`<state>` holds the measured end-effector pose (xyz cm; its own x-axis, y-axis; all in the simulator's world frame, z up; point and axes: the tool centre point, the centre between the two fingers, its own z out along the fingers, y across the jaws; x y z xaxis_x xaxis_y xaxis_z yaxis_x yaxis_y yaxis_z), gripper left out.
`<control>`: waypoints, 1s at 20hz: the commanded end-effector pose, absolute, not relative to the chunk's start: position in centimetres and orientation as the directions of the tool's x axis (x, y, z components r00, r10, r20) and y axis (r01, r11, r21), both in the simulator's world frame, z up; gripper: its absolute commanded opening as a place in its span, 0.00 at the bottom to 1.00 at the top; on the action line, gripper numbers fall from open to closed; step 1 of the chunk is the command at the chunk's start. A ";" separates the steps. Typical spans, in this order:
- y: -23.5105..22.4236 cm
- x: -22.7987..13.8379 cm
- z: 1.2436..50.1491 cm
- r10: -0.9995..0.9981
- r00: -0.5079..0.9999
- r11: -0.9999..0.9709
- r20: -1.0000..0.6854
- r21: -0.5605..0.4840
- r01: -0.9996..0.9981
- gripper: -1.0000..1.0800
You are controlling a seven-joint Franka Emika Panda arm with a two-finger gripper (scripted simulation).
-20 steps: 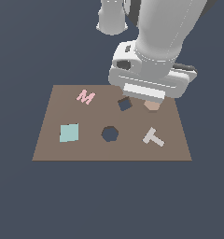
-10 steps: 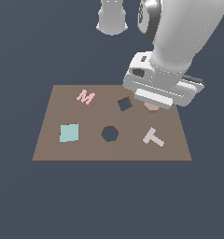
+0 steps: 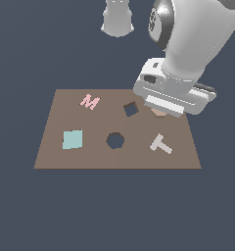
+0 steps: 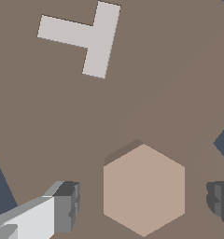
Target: Insert a designated object into the corresponding slot on a board.
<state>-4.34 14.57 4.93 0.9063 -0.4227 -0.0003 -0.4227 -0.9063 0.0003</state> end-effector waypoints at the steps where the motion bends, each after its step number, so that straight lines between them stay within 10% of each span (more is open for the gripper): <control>1: 14.5 -4.3 5.0 -0.423 0.906 -0.906 0.000 0.000 -0.423 0.96; 14: 14.5 -4.3 3.0 -0.422 0.907 -0.907 0.000 0.000 -0.422 0.96; 15: 14.5 -4.3 3.0 -0.422 0.907 -0.907 0.000 0.000 -0.422 0.00; 20: 14.5 -4.3 3.0 -0.422 0.907 -0.907 0.000 0.000 -0.422 0.00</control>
